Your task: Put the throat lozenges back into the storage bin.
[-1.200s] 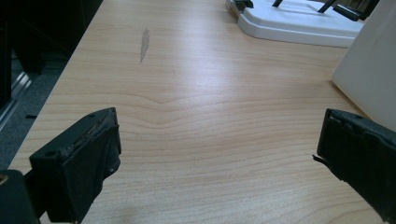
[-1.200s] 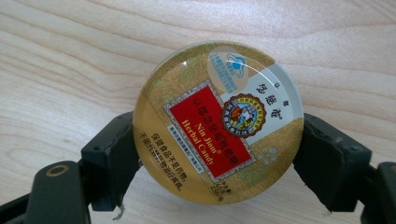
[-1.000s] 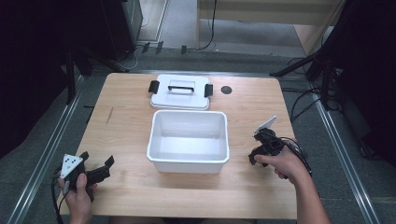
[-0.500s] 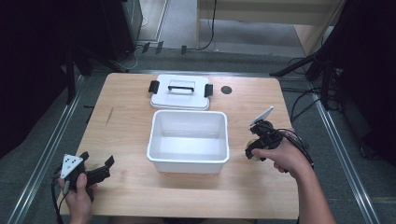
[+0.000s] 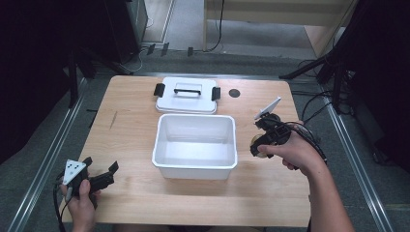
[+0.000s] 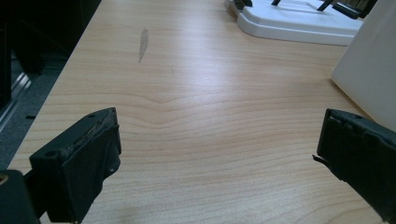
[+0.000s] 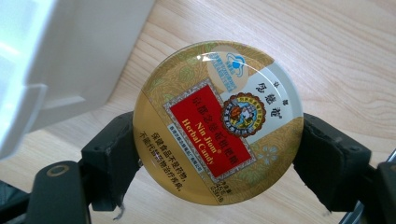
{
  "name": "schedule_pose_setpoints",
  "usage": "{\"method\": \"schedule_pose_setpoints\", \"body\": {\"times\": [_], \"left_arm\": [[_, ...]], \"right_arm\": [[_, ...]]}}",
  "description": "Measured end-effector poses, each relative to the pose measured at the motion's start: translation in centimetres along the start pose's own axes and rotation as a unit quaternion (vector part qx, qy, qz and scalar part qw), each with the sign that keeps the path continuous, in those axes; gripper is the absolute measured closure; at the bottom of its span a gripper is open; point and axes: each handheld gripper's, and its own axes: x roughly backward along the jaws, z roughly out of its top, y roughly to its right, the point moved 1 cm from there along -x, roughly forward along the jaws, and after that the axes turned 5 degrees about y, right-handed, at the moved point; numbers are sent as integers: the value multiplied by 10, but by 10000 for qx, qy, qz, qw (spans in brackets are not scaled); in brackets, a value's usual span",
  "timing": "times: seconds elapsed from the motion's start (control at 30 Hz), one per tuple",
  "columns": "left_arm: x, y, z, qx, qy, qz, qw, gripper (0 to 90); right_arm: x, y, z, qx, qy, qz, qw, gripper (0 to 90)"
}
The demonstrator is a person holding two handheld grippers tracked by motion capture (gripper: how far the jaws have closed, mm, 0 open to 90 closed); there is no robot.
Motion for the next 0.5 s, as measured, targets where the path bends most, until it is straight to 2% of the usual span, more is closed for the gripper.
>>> {"method": "schedule_pose_setpoints", "body": {"times": [0.17,0.5], "left_arm": [[0,0,0,15,2,-9,10000,0],[0,0,0,13,-4,-17,10000,0]], "right_arm": [[7,-6,8,73,36,213,9997,206],[28,-21,24,260,141,172,9994,206]]}}
